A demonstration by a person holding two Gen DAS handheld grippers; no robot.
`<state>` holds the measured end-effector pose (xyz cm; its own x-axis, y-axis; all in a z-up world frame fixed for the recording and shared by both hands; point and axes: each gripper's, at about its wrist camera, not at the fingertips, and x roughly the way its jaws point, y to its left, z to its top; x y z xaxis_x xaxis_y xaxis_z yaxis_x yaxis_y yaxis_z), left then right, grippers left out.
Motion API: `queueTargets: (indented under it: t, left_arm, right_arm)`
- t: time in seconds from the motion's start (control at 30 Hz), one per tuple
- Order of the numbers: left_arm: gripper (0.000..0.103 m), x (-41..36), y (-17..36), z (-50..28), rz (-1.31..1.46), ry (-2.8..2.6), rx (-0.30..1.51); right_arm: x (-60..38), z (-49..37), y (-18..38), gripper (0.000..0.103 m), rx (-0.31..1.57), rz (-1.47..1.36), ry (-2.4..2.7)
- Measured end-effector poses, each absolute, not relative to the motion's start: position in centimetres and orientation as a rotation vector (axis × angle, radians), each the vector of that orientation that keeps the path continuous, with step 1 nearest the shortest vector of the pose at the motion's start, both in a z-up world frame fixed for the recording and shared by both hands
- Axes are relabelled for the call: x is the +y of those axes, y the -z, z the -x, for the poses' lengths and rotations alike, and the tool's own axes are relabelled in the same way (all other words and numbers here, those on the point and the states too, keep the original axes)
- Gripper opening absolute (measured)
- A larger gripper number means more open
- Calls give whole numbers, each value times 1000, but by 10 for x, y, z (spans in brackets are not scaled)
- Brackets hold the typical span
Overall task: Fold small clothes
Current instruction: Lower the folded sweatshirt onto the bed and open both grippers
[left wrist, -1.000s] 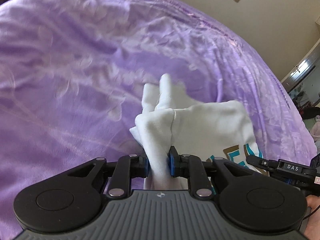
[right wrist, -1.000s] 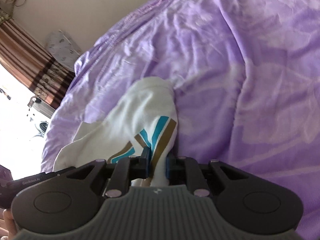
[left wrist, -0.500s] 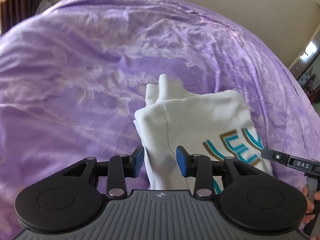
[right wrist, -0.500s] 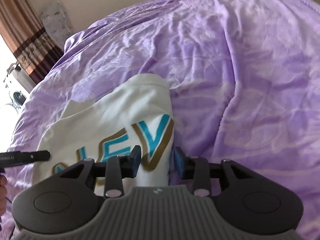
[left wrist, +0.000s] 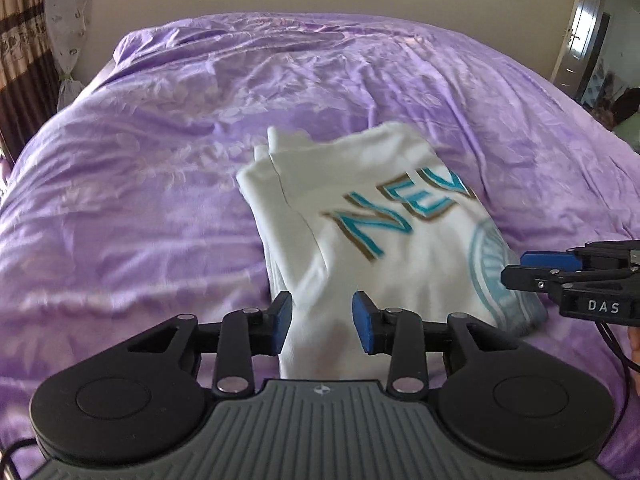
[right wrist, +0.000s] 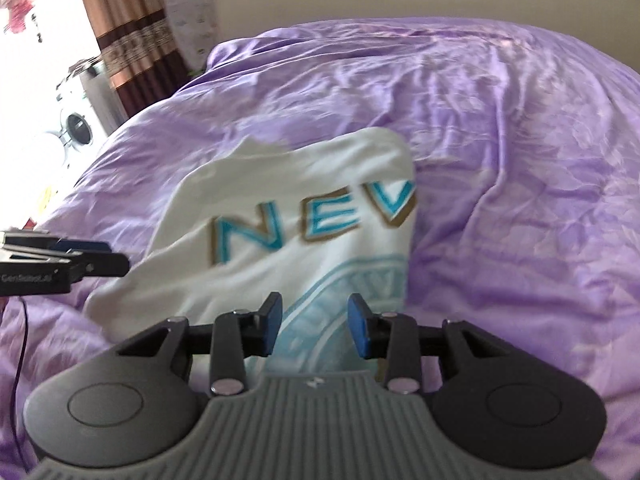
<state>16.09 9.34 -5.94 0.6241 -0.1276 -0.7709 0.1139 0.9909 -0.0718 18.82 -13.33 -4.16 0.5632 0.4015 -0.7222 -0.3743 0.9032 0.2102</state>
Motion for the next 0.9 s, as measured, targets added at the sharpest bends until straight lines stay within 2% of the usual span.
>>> queueTargets:
  t: [0.2,0.47,0.57,0.9]
  left_arm:
    - [23,83,93,-149,-60,97,935]
    - [23,80,135,-145,-94,59,967]
    - [22,62,145,-135,-218,39,932]
    - [23,57,143,-136,-248,21,920]
  right_arm:
    - [-126,-160,64,31,903,25,-442]
    - [-124,-158,103,28,946,41,-434]
    - [-122,-157,111,28,948,57,-434]
    - [-119,-153,115,28,931,95,-430]
